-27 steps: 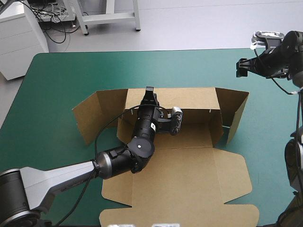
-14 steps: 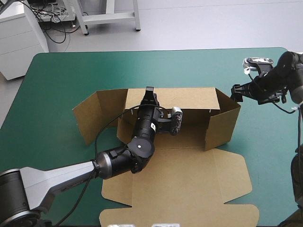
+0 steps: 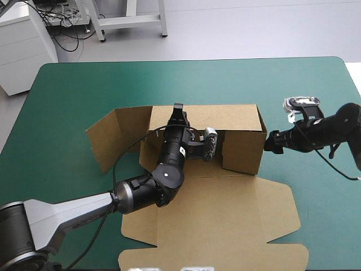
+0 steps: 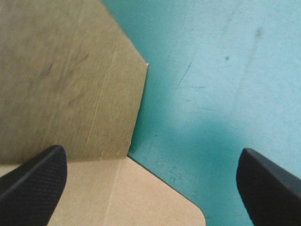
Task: Fold the box
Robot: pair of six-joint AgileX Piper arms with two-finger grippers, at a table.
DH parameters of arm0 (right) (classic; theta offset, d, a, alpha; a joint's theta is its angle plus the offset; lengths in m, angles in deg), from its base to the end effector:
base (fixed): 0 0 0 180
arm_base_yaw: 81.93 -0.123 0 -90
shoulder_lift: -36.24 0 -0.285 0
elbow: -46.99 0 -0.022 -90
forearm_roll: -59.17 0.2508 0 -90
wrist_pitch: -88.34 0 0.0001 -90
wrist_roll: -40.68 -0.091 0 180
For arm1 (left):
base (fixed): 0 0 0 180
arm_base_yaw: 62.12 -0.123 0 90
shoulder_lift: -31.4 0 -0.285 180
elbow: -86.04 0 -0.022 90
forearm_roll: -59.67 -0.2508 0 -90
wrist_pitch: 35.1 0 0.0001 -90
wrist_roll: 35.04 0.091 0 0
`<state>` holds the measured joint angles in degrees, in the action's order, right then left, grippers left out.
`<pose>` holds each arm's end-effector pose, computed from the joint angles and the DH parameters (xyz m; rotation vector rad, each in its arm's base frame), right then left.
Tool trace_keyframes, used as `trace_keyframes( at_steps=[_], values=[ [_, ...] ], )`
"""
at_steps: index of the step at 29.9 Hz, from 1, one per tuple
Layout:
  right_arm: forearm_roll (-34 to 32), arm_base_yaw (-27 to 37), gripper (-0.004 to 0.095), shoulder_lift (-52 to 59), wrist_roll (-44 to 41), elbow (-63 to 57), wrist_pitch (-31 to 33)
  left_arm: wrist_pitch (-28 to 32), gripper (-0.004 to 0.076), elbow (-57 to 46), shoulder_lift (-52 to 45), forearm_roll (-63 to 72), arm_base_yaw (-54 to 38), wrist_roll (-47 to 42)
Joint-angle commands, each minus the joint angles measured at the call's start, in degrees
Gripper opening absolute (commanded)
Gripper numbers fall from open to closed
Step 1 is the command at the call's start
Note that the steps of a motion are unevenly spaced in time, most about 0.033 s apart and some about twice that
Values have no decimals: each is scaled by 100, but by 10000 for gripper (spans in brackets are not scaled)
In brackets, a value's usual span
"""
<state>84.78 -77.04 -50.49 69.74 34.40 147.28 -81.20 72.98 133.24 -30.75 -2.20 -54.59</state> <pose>0.2715 0.0106 0.3116 -0.3446 2.6113 0.3983 0.2335 -0.2722 0.2902 1.5140 1.2627 0.9239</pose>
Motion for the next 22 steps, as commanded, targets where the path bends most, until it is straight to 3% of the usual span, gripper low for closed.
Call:
trace_keyframes(
  at_steps=[1,9,18,22],
  values=[
    [541,41,897,633,773,-376,-342,-137,-32,110,-237,-120,32,4],
    [1890,41,897,871,2478,-1046,-630,-138,-32,110,-237,-120,32,4],
    [2236,-42,897,871,2885,-1284,-856,-138,-32,110,-237,-120,32,4],
    [2383,-341,896,871,2885,-1542,-1349,-138,-32,110,-237,-120,32,4]
  ],
)
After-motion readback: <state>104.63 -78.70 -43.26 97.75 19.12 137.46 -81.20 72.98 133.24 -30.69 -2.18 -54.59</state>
